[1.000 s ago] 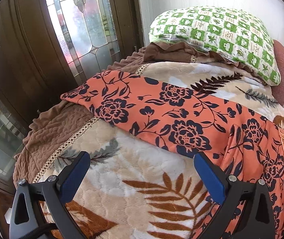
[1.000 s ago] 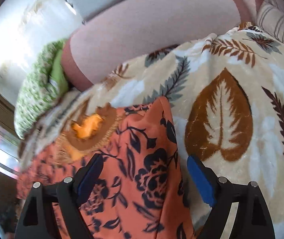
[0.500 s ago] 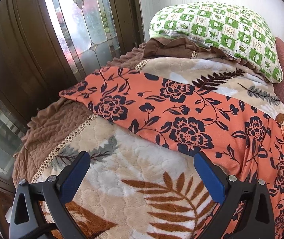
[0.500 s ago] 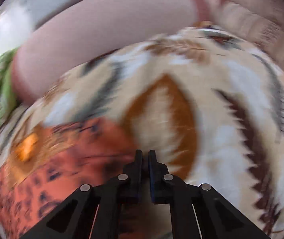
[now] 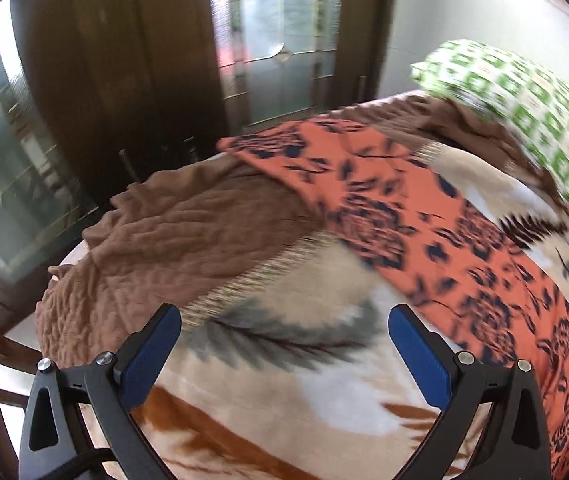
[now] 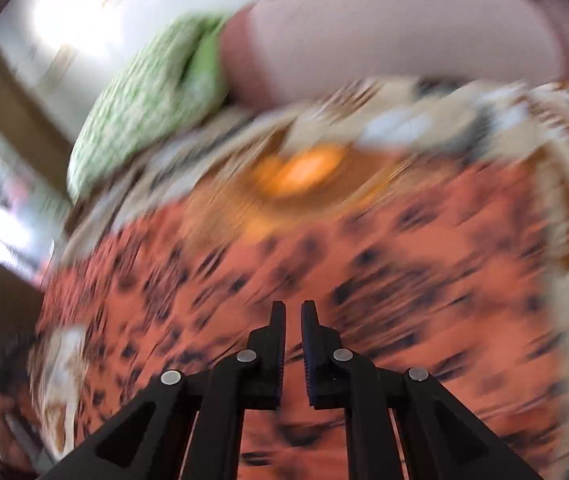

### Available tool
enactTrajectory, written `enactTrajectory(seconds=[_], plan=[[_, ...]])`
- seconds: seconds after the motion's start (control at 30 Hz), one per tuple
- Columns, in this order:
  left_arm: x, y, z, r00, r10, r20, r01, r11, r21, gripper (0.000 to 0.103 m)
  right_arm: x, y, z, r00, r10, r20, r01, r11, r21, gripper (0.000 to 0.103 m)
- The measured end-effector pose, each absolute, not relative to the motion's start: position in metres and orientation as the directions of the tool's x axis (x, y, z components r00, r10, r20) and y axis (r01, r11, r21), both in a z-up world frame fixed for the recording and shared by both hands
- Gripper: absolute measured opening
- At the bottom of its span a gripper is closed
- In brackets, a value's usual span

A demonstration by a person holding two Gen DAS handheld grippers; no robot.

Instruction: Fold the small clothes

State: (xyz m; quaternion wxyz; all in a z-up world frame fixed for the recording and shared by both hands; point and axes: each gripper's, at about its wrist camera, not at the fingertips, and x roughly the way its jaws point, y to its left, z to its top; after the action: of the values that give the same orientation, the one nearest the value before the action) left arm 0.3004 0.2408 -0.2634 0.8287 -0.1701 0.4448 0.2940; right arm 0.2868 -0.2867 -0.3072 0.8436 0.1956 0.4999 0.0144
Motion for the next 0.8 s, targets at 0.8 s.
enactTrajectory(seconds=[0.8], plan=[[0.378, 0.348, -0.298, 0.563, -0.147, -0.813, -0.575, 0.637, -0.513, 0.078, 0.223, -0.258, -0.335, 0.637, 0.320, -0.701, 0.080, 0.877, 0.474, 0.009]])
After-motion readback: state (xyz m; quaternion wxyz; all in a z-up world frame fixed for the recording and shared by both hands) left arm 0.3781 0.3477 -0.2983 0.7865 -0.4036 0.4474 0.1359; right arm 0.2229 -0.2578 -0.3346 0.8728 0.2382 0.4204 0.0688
